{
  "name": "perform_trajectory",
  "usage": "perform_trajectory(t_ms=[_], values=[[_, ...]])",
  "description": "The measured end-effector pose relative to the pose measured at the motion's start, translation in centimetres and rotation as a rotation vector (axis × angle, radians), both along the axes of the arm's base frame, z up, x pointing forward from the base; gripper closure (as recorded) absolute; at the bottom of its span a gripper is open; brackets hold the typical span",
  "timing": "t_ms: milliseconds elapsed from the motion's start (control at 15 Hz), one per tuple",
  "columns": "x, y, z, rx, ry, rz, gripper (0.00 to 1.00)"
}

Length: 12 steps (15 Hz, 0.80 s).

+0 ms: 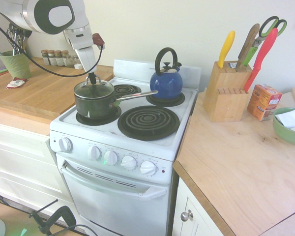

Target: Cover the lid of the pot

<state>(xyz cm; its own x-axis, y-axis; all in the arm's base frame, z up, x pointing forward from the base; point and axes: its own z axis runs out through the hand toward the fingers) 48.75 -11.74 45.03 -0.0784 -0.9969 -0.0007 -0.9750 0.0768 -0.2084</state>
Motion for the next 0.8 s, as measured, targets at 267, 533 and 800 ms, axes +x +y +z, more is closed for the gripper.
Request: perform_trajectory(t_ms=[267,533,800], values=[[-0.2,-1.7,0.2,-0.006,-0.018,-0.032,1.00],[-0.4,-2.4,0.1,-0.009,-0.017,-0.037,1.00],[0.2,-0.3,0.3,-0.018,-0.018,0.006,1.00]])
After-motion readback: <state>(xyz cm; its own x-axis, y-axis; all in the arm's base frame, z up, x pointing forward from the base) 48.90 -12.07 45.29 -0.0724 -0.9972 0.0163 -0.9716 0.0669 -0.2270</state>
